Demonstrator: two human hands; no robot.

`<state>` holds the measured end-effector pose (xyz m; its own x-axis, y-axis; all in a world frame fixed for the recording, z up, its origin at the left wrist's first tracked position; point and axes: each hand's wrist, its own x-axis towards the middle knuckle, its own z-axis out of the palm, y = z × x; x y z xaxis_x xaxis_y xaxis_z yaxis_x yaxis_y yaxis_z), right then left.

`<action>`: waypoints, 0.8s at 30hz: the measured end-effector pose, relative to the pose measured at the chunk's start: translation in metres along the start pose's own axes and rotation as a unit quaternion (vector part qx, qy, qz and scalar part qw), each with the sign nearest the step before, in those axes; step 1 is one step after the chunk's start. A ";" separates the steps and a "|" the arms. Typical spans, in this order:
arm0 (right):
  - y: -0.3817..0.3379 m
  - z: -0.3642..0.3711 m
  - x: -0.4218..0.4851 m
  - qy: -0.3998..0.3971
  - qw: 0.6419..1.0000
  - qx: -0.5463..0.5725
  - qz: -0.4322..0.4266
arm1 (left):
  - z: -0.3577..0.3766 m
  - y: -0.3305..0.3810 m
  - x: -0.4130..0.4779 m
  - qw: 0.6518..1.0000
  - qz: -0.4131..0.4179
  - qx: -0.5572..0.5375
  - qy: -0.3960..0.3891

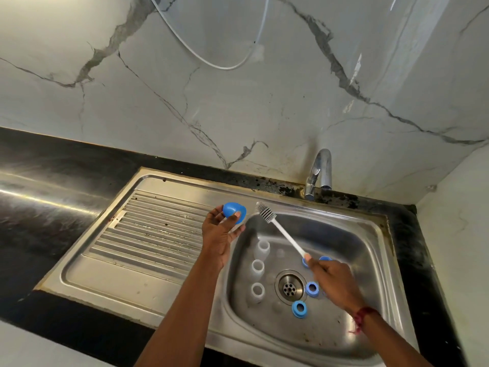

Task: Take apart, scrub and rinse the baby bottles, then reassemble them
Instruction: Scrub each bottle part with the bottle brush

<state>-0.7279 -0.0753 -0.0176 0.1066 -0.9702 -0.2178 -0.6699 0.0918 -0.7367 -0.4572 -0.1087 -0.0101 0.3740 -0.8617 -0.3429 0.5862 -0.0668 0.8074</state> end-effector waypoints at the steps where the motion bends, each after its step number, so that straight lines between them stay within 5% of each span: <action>1: -0.001 -0.005 0.000 0.013 1.000 0.011 -0.027 | -0.001 -0.001 -0.001 0.999 0.012 0.030 0.003; 7: -0.002 -0.034 0.006 0.019 0.969 -0.199 -0.143 | -0.003 -0.006 -0.005 0.937 0.130 0.324 -0.019; 13: -0.015 -0.040 0.015 0.043 0.963 -0.240 -0.115 | 0.005 -0.009 -0.011 0.872 0.169 0.456 -0.054; 24: 0.002 -0.034 0.002 0.061 0.937 -0.307 -0.158 | -0.005 -0.009 -0.008 0.915 0.155 0.373 -0.012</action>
<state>-0.7540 -0.0846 0.0019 0.3108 -0.9491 0.0512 -0.9195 -0.3139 -0.2366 -0.4621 -0.0990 -0.0174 0.4184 -0.9075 -0.0388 -0.2030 -0.1350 0.9698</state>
